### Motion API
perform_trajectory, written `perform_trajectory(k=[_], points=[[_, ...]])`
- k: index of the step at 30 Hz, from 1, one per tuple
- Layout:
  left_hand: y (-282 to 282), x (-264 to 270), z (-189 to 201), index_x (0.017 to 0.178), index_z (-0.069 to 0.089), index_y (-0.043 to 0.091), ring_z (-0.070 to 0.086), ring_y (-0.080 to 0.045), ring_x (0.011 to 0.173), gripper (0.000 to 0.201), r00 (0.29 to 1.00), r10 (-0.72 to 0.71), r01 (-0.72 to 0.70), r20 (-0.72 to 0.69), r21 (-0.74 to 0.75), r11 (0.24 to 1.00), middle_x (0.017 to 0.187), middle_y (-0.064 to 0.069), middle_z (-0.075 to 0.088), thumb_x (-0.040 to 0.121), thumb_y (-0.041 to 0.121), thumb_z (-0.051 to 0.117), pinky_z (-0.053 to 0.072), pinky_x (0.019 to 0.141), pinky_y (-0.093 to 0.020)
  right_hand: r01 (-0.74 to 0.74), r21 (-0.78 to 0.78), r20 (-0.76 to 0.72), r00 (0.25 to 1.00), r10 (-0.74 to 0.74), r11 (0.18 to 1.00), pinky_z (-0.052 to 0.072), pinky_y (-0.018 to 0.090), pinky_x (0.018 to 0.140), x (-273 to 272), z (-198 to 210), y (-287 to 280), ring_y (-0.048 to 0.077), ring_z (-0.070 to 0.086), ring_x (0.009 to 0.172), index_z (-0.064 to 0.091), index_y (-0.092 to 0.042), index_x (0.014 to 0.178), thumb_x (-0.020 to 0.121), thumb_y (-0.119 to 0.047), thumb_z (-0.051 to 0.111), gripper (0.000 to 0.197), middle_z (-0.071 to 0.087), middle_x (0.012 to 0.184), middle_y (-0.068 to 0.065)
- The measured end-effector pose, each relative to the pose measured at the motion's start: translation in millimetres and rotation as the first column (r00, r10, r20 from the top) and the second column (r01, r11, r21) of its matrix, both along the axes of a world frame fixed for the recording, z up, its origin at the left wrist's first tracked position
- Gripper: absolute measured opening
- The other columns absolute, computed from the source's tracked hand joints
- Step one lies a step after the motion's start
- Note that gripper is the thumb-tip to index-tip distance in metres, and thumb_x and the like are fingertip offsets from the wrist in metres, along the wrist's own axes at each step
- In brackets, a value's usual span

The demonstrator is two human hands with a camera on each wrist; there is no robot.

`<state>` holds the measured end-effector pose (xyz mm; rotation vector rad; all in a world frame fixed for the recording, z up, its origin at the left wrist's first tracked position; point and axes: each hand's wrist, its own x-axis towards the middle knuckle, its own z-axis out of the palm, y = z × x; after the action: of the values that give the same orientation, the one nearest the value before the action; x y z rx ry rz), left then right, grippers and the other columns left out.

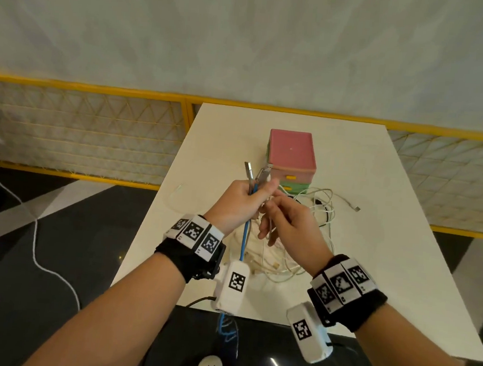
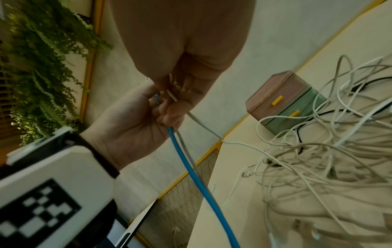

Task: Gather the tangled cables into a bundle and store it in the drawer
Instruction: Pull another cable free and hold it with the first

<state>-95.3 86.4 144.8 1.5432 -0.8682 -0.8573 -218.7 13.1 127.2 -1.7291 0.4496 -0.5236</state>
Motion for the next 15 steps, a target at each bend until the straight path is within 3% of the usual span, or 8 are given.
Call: perform_trajectory(k=[2,4,7,9,11,13,15], points=[[-1,-5,2,0.095,0.077,0.022,0.049,-0.029,0.048,0.032,0.996,-0.070,0.068,-0.064,-0.031,0.997,0.059,-0.021,0.055,0.099,0.041,0.053,0.040,0.052,-0.036,0.000,-0.012,0.023,1.000,0.000,1.000,0.053,0.035,0.049,-1,3,0,0.026,0.064,0.058,0.057,-0.005,0.086,0.099,-0.010,0.043,0.019,0.061,0.065,0.013],[-3,-6,4,0.103,0.076,0.017,0.048,-0.026,0.046,0.033,0.995,-0.080,0.076,-0.065,-0.054,0.996,0.057,-0.016,0.052,0.100,0.039,0.051,0.042,0.050,-0.033,-0.003,-0.018,0.020,1.000,0.003,1.000,0.054,0.033,0.051,-2,3,0,0.023,0.064,0.060,0.057,-0.002,0.089,0.099,-0.009,0.044,0.017,0.061,0.065,0.008],[-7,-4,7,0.087,0.075,0.014,0.037,-0.014,0.047,0.045,0.998,0.063,-0.064,-0.023,-0.095,0.993,0.055,-0.002,0.041,0.102,0.041,0.043,0.034,0.052,-0.028,-0.035,-0.033,-0.035,0.999,0.034,0.999,0.054,0.034,0.054,-6,1,-2,0.020,0.064,0.065,0.057,-0.003,0.092,0.099,-0.011,0.043,0.018,0.059,0.065,0.002],[-11,-3,10,0.070,0.061,0.010,0.035,-0.011,0.048,0.050,0.988,0.139,-0.145,-0.064,-0.104,0.984,0.055,0.000,0.045,0.104,0.038,0.037,0.031,0.053,-0.026,-0.067,-0.046,-0.064,0.996,0.064,0.997,0.055,0.034,0.054,-8,2,-3,0.017,0.062,0.068,0.056,-0.004,0.092,0.100,-0.011,0.040,0.019,0.056,0.068,0.003],[-13,-1,15,0.063,0.045,0.014,0.044,-0.013,0.053,0.050,0.982,0.155,-0.169,-0.110,-0.135,0.976,0.052,0.003,0.049,0.106,0.037,0.033,0.038,0.058,-0.026,-0.107,-0.058,-0.070,0.992,0.103,0.993,0.056,0.036,0.057,-8,4,-5,0.015,0.060,0.070,0.054,-0.005,0.092,0.101,-0.012,0.037,0.021,0.051,0.072,0.006],[-15,3,23,0.063,0.038,0.017,0.051,-0.016,0.056,0.049,0.969,0.141,-0.177,-0.201,-0.177,0.968,0.051,0.005,0.039,0.105,0.040,0.030,0.045,0.067,-0.033,-0.153,-0.069,-0.072,0.986,0.148,0.986,0.055,0.041,0.060,-8,6,-7,0.015,0.058,0.072,0.052,-0.009,0.088,0.102,-0.013,0.036,0.022,0.047,0.075,0.006],[-15,9,37,0.066,0.036,0.019,0.038,-0.012,0.046,0.046,0.946,0.111,-0.184,-0.305,-0.221,0.958,0.053,0.006,0.027,0.104,0.045,0.029,0.040,0.054,-0.029,-0.193,-0.060,-0.080,0.979,0.188,0.979,0.056,0.046,0.066,-7,3,-13,0.015,0.056,0.072,0.050,-0.011,0.084,0.102,-0.014,0.035,0.023,0.047,0.077,0.001]])
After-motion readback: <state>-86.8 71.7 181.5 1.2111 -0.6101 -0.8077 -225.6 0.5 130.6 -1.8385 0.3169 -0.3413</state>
